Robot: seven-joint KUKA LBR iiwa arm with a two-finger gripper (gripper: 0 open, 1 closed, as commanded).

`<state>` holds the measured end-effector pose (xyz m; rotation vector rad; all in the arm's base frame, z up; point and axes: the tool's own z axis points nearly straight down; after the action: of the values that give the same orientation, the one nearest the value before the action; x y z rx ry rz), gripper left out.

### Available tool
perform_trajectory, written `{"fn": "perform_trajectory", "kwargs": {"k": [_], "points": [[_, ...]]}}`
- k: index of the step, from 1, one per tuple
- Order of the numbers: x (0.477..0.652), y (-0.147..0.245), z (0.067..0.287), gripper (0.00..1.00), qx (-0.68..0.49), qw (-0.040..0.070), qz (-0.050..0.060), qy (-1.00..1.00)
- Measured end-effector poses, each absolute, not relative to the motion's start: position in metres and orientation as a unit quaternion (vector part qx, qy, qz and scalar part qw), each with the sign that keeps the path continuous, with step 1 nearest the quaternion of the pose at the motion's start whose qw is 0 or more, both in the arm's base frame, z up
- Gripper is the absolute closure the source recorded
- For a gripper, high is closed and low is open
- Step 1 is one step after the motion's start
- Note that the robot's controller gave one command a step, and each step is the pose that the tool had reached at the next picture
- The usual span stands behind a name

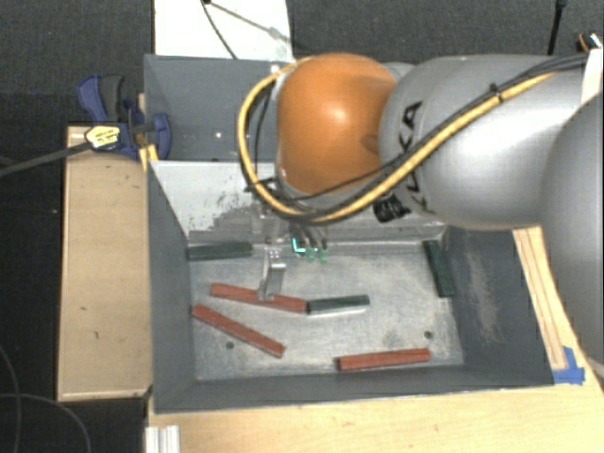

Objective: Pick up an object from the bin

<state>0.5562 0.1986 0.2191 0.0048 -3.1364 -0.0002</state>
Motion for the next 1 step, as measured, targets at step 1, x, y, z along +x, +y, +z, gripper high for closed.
{"fn": "perform_trajectory", "kwargs": {"k": [1], "points": [[0.4964, 0.2453, 0.066, 0.0, 0.008, 0.004, 0.0, -1.0]]}}
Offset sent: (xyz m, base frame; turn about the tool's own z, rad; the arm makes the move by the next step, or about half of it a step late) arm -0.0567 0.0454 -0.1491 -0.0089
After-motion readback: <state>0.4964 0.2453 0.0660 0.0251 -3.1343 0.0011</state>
